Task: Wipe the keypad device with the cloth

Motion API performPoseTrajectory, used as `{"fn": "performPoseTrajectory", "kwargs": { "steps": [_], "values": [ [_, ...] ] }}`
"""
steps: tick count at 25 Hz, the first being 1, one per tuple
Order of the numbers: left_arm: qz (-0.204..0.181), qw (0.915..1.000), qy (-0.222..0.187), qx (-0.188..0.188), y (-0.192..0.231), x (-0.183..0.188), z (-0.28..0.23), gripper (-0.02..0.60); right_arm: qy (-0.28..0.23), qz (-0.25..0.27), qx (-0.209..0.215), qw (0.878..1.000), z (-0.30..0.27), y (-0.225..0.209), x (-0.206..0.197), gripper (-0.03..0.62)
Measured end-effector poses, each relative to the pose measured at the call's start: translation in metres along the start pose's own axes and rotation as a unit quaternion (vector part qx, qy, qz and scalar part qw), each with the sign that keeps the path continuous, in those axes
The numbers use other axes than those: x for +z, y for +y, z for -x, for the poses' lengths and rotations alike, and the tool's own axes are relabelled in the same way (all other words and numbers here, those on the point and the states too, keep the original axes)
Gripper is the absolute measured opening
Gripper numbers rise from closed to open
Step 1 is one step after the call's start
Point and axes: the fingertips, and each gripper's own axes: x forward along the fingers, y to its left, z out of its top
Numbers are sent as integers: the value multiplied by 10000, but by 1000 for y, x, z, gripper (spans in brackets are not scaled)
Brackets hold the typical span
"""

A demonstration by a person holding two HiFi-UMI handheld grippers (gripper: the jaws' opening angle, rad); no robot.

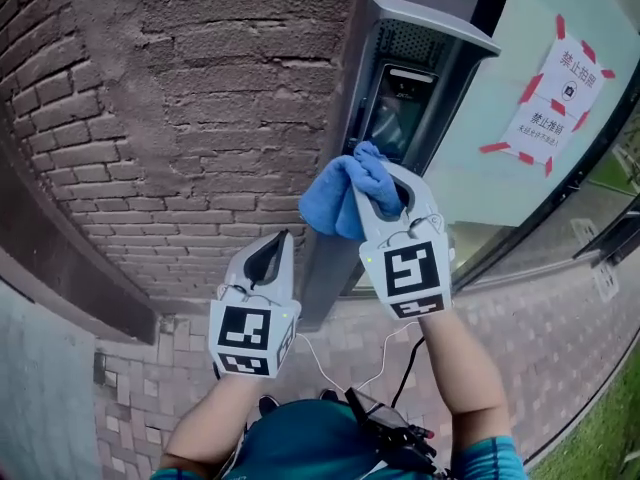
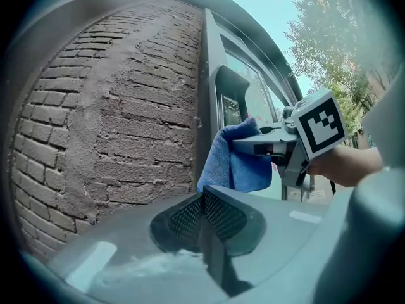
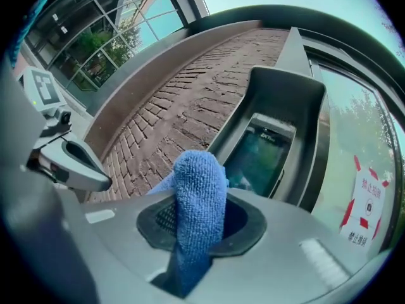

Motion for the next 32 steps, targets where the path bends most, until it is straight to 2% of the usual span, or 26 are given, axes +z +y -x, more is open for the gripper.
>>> {"fn": "performPoseTrajectory", "kwargs": {
  "steps": [3, 8, 10, 13, 18, 23, 27, 30, 32],
  "values": [
    [4, 9999, 51, -110, -8, -5, -3, -8, 4, -370, 2, 9993, 13, -2, -10, 67],
    [40, 9998, 87, -175, -10, -17, 2, -8, -69, -1392, -147, 9901, 51, 0, -34, 67],
    [73, 9998, 105, -174, -8, -26, 6, -8, -68, -1639, -116, 9864, 65, 11, -52, 67],
    [170, 9993, 243, -245, -9, -50, 14, -8, 214, -1930, -79, 9809, 81, 35, -79, 67],
    [286, 9960, 650, -551, -25, -98, 34, -8, 763, -2259, -137, 9711, 113, 72, -129, 69],
    [241, 9911, 961, -894, -41, -135, 53, -8, 1462, -2740, -454, 9495, 149, 102, -177, 69],
    [278, 9863, 1170, -1127, -49, -171, 77, -8, 1744, -2809, -544, 9422, 172, 125, -184, 69],
    [495, 9801, 1514, -1182, -55, -211, 99, -8, 1758, -2898, -524, 9394, 187, 137, -181, 69],
    [639, 9772, 1626, -1204, -63, -225, 112, -8, 1753, -2990, -466, 9369, 198, 146, -183, 69]
  ]
}}
